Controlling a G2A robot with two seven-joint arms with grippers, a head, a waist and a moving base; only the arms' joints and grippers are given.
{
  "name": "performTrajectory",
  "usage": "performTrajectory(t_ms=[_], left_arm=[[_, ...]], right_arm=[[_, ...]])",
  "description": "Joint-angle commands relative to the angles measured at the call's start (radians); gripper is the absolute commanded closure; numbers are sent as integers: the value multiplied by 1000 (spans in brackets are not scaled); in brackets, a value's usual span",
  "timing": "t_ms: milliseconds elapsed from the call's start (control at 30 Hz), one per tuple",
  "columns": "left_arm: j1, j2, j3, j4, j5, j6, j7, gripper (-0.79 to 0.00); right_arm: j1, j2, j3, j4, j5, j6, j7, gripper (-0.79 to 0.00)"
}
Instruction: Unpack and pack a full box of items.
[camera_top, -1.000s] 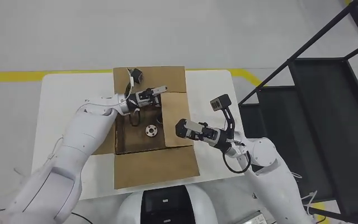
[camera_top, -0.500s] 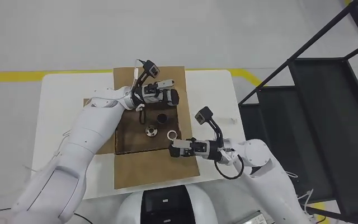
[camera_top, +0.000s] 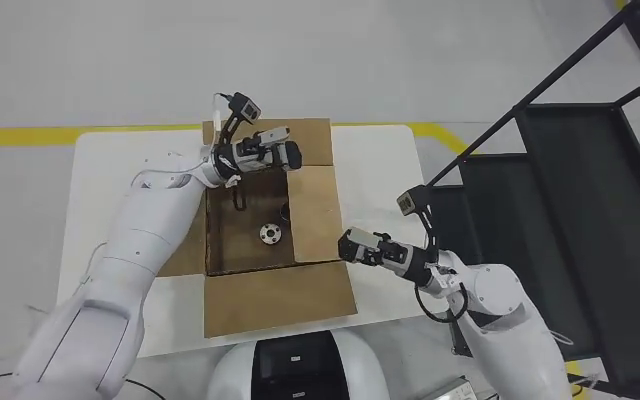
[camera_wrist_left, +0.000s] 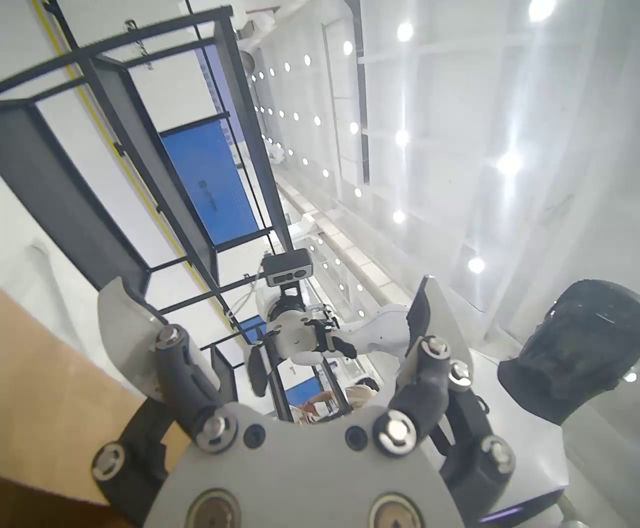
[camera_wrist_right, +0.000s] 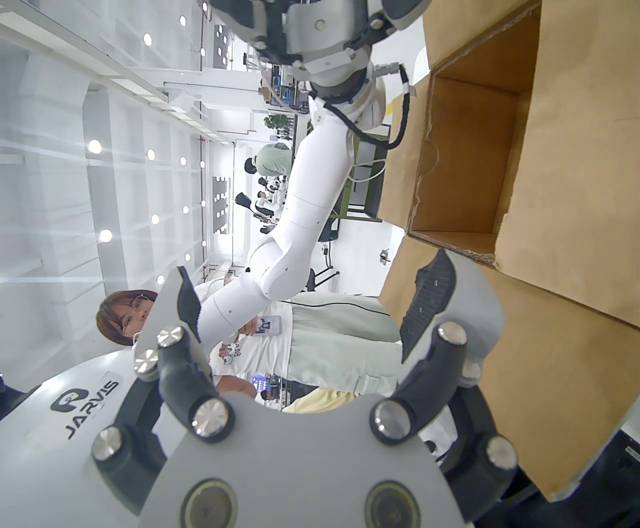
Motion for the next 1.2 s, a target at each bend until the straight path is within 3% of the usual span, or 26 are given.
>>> performTrajectory(t_ms=[0, 267, 400, 667, 800, 1000, 1167], left_arm=[[13, 17, -16, 8, 49, 7, -7, -785], [87, 52, -13, -7, 185, -17, 17, -785], [93, 51, 3, 10, 205, -47, 47, -785], [93, 51, 3, 10, 205, -47, 47, -785], [103, 53, 12, -14, 266, -6, 107, -785], [112, 33, 53, -18, 302, 18, 175, -785], [102, 4, 77, -1, 235, -20, 183, -785]], right_arm=[[-16, 3, 21, -7, 3, -6, 1, -785], [-41, 9, 67, -17, -39, 11, -57, -785], [-68, 9, 87, -23, -31, 14, -113, -785], [-68, 9, 87, -23, -31, 14, -113, -785], [-67, 9, 76, -28, -36, 18, -116, -785], [-63, 12, 55, -48, -46, 19, -90, -785], [-73, 16, 40, -54, -54, 24, -55, -785]])
